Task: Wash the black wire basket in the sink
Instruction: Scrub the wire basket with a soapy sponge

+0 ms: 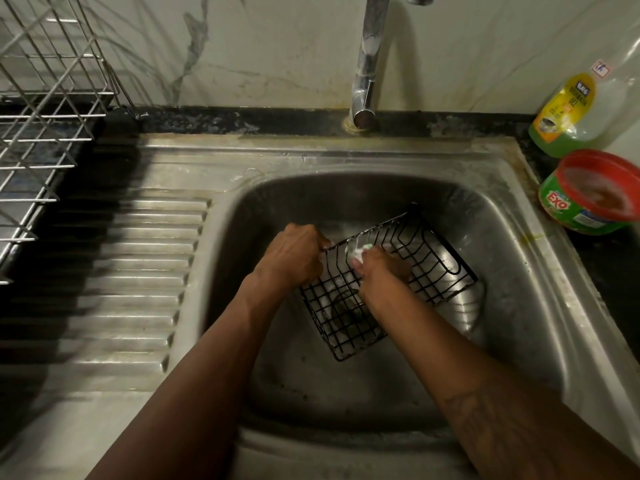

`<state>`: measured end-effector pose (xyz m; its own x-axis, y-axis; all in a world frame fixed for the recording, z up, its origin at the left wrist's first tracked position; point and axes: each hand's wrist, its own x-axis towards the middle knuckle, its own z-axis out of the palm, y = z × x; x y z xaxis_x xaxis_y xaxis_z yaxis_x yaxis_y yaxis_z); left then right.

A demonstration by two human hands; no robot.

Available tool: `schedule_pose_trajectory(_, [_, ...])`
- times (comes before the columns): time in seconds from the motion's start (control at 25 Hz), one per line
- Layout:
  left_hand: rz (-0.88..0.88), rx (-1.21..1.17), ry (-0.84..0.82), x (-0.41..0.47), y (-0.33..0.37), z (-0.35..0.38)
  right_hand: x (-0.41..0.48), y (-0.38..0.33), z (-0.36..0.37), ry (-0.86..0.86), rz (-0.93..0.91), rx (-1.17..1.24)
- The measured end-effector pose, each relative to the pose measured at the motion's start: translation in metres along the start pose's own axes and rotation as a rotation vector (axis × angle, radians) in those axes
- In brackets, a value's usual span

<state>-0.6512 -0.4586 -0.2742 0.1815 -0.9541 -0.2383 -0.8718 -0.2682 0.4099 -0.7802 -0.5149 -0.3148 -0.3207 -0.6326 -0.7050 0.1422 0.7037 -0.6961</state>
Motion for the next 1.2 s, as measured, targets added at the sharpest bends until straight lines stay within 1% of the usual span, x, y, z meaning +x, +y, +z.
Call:
schedule_pose_trajectory(0.08, [0.007,-0.014,-0.011,-0.001,0.001,0.0,0.008,0.001,-0.001,0.025,0.044,0.039])
schedule_pose_trajectory(0.2, [-0.003,-0.01,-0.012,0.001,-0.001,-0.002,0.008,-0.017,0.005,-0.085,0.06,0.143])
schedule_pose_trajectory(0.24, [-0.009,-0.008,-0.013,0.001,-0.001,-0.002,0.005,-0.021,0.005,-0.097,0.052,0.168])
schedule_pose_trajectory(0.32, [-0.016,0.0,-0.023,0.002,-0.001,-0.002,0.009,-0.022,0.006,-0.076,0.024,0.176])
schedule_pose_trajectory(0.36, [-0.016,-0.003,-0.03,0.002,-0.001,-0.002,0.014,-0.017,0.007,-0.053,0.024,0.139])
schedule_pose_trajectory(0.44, [-0.008,-0.029,-0.041,0.001,-0.002,-0.001,0.03,-0.003,0.006,0.002,0.07,0.071])
schedule_pose_trajectory(0.48, [-0.001,-0.032,-0.048,0.001,-0.002,-0.001,0.037,0.002,0.007,0.033,0.076,0.08])
schedule_pose_trajectory(0.56, [-0.001,-0.024,-0.054,0.002,-0.002,-0.001,0.038,0.001,0.008,0.028,0.076,0.104])
schedule_pose_trajectory(0.6, [-0.008,-0.024,-0.052,0.002,-0.002,-0.001,0.03,-0.005,0.007,0.001,0.066,0.088])
schedule_pose_trajectory(0.68, [-0.015,-0.026,-0.051,0.002,-0.002,-0.002,0.015,-0.019,0.003,-0.031,-0.001,0.138])
schedule_pose_trajectory(0.76, [-0.009,-0.027,-0.051,0.001,-0.002,-0.003,0.012,-0.025,0.0,-0.014,-0.059,0.163])
schedule_pose_trajectory(0.84, [-0.004,-0.03,-0.054,0.001,-0.002,-0.003,0.019,-0.019,-0.005,0.026,-0.089,0.068])
schedule_pose_trajectory(0.92, [-0.004,-0.03,-0.052,0.001,-0.002,-0.002,0.026,-0.01,-0.009,0.068,-0.065,-0.015])
schedule_pose_trajectory(1.0, [-0.003,-0.028,-0.056,0.002,-0.003,-0.002,0.029,-0.009,-0.01,0.092,-0.063,-0.008])
schedule_pose_trajectory(1.08, [-0.005,-0.035,-0.067,0.003,-0.003,-0.001,0.024,-0.02,-0.008,0.098,-0.133,0.029])
schedule_pose_trajectory(1.16, [-0.015,-0.05,-0.078,0.003,-0.003,0.0,0.019,-0.029,-0.006,0.108,-0.208,0.119])
schedule_pose_trajectory(1.2, [-0.014,-0.05,-0.079,0.002,-0.003,-0.001,0.02,-0.029,-0.006,0.115,-0.214,0.141])
